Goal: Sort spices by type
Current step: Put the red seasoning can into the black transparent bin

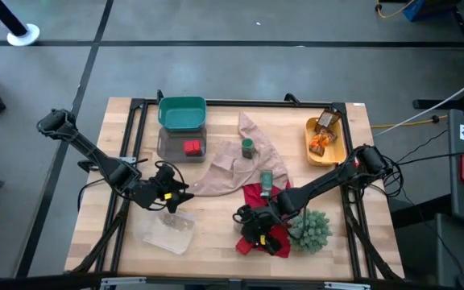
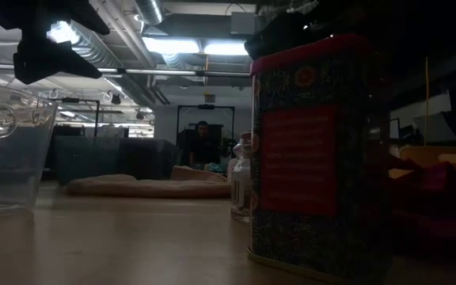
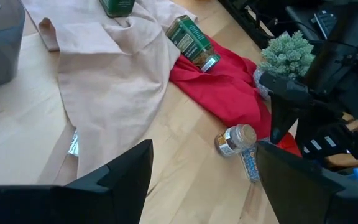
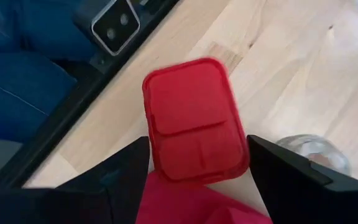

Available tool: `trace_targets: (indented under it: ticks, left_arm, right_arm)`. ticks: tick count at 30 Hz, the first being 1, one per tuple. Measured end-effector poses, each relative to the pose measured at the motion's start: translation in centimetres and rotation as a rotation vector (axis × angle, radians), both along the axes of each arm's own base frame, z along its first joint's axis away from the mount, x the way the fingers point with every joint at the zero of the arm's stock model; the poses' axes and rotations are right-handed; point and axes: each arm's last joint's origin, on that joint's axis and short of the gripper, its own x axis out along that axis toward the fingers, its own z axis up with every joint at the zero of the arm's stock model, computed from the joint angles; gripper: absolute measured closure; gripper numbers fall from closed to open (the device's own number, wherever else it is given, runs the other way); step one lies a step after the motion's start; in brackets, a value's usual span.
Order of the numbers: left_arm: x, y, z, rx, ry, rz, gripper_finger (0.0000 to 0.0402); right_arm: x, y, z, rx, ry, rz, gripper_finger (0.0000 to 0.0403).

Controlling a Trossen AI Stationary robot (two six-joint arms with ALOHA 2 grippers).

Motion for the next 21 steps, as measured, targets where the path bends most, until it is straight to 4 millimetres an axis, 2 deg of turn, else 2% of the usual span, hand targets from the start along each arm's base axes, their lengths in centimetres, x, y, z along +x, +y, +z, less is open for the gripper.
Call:
trace_targets:
  ticks: [10, 13, 16, 21]
  left_arm:
    - [0.0, 0.0, 0.0, -0.001, -0.002, 0.0, 0.0137]
    - [0.0, 0.0, 0.0, -0.001, 0.0, 0.001, 0.0137]
    - [0.0, 0.0, 0.0, 0.004, 0.001, -0.003, 0.0137]
    - [0.0, 0.0, 0.0, 0.017, 0.002, -0.01, 0.0137]
  right_arm:
    - [0.2, 1.2, -1.8, -0.098, -0.037, -0.038, 0.0138]
    - [0.4, 1.3, -2.0, -0.083, -0.033, -0.051, 0.0155]
    - [0.5, 1.3, -1.9, -0.074, -0.043, -0.052, 0.0185]
    - [0.8, 1.5, -1.2, -0.061, -0.064, -0.053, 0.0187]
